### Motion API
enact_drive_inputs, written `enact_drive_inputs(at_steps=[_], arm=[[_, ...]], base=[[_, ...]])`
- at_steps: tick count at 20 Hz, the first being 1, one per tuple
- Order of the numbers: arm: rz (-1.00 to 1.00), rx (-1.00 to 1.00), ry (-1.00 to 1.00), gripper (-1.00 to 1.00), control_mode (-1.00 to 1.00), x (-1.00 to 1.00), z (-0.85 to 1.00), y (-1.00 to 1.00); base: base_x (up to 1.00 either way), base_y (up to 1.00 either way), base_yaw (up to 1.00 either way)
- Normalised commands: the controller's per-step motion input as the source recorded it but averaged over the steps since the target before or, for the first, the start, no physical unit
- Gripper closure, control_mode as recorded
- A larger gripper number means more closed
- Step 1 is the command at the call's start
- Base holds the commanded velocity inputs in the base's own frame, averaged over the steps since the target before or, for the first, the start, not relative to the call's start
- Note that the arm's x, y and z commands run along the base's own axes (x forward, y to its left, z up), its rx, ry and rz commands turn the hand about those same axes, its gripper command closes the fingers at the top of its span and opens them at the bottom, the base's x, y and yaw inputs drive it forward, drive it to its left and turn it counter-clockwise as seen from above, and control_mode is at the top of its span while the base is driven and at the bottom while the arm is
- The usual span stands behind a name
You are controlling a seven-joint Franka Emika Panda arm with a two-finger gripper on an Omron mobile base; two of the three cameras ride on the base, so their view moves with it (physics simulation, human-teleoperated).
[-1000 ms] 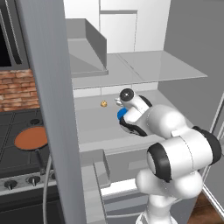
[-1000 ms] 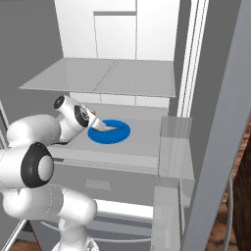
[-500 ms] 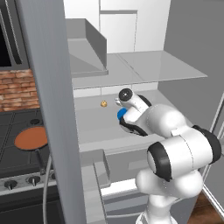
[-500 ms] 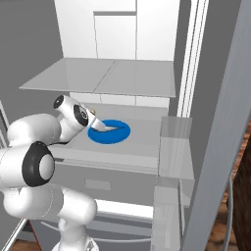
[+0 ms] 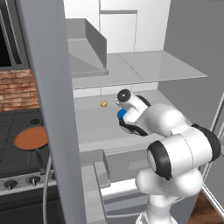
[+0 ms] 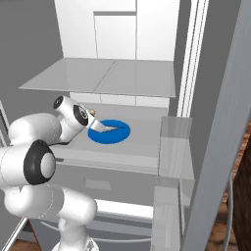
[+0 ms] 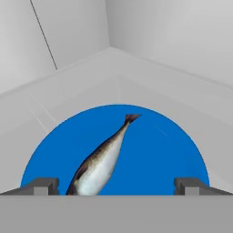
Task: Retrieve the fish from the fridge and place it on the saucepan with marinade on the stove.
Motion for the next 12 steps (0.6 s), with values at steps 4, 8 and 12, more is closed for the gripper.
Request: enact_drive_inputs(at_steps=[4,8,12], arm=[[-0.04,0.00,0.00,-1.00,-1.00,0.00,-0.08,0.00],[-0.04,0.00,0.00,-1.00,-1.00,0.00,-0.06,0.00],[-0.03,0.00,0.00,-1.00,-1.00,0.00,-0.05,0.00]], base=[[0.00,0.00,0.00],[0.00,0.00,0.00],[0.00,0.00,0.00]])
